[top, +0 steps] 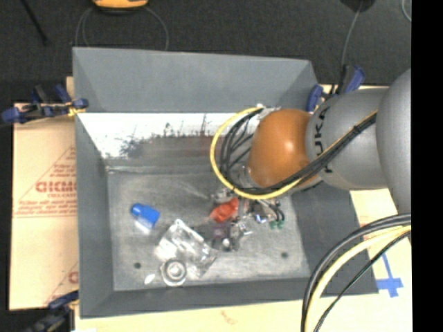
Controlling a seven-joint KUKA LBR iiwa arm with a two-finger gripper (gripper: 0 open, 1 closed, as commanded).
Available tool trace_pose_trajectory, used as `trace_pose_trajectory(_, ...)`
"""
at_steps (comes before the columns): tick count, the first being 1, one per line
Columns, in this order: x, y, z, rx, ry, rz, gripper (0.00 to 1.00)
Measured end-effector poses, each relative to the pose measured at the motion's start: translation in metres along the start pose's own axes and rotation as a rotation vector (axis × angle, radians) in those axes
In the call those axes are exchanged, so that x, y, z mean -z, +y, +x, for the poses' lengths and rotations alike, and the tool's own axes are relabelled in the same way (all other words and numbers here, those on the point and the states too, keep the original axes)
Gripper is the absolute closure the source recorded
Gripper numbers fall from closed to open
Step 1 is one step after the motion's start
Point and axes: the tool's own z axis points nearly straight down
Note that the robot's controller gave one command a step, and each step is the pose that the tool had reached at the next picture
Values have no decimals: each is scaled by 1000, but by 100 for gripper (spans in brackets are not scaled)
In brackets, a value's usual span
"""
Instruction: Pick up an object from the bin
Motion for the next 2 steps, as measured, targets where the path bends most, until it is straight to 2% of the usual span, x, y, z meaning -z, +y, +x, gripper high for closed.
trace_pose_trajectory(1, 2, 0, -1, -3, -3, 1, 100)
trace_pose_trajectory(2, -1, 0, 2, -4, 7, -1, 0)
